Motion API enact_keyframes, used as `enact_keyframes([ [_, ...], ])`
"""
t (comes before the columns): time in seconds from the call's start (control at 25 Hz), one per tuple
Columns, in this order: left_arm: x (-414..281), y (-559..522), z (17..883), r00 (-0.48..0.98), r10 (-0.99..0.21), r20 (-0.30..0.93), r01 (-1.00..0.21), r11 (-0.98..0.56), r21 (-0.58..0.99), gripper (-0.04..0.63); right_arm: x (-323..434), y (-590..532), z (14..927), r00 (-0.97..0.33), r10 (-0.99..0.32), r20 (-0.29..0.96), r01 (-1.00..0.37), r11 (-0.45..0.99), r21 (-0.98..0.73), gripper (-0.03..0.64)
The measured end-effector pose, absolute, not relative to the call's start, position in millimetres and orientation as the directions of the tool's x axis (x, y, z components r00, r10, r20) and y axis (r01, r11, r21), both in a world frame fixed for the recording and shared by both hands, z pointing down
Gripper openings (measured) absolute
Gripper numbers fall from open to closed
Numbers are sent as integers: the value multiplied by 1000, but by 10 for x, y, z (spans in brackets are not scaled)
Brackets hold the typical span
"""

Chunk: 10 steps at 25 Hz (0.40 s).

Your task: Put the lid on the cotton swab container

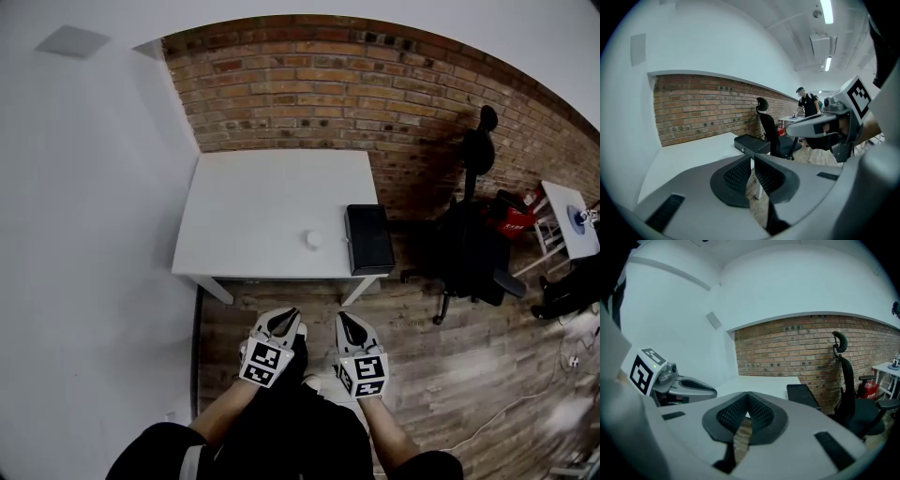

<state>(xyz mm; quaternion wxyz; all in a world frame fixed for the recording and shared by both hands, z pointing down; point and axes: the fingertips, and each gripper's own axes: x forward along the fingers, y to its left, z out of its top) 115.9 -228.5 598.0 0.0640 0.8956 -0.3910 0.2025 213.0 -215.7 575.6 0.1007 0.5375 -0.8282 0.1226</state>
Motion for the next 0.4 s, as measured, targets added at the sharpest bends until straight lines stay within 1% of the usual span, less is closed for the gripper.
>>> enact_keyframes([
  [0.4, 1101, -2223, 5974, 609, -683, 404, -737, -676, -31, 34, 1977, -2090, 5817, -429, -848, 311, -902, 421, -96, 21],
])
